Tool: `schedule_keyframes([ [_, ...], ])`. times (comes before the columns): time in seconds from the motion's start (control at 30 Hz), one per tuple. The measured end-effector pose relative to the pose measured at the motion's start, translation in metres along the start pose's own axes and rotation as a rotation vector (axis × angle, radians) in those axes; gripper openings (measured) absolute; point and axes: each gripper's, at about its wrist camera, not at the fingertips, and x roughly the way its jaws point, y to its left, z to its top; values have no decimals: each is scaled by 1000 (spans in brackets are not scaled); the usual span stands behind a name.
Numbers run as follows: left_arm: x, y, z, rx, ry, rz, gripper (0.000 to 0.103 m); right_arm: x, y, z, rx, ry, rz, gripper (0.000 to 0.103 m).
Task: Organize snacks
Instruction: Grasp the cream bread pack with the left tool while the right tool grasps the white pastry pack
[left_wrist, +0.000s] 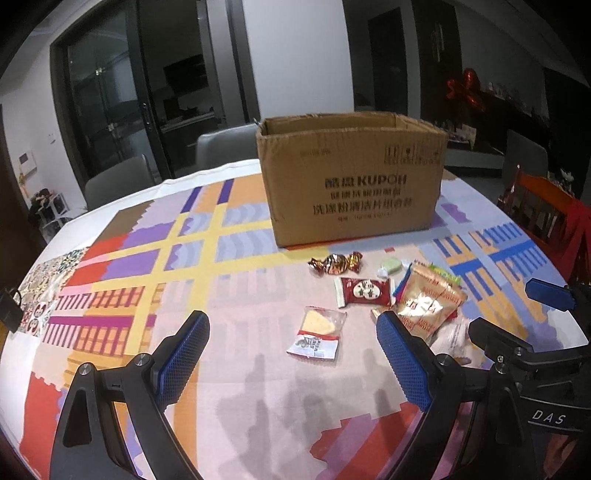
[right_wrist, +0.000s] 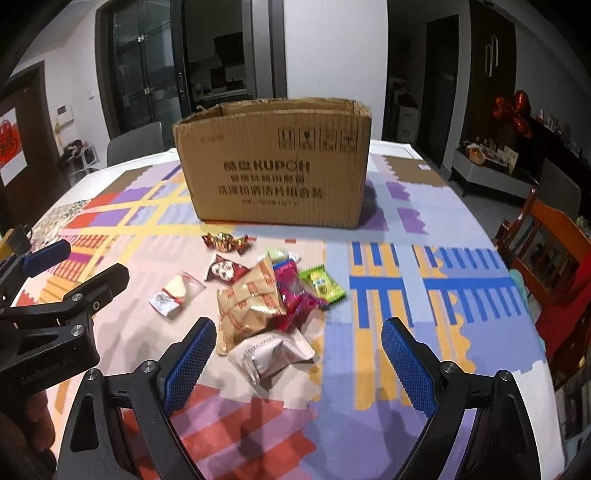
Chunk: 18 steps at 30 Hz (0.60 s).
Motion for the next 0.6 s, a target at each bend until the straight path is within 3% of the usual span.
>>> schedule_keyframes([
  [0.6, 52, 0, -8, 68, 102, -82, 93, 42, 9, -17, 0, 130, 2, 92],
])
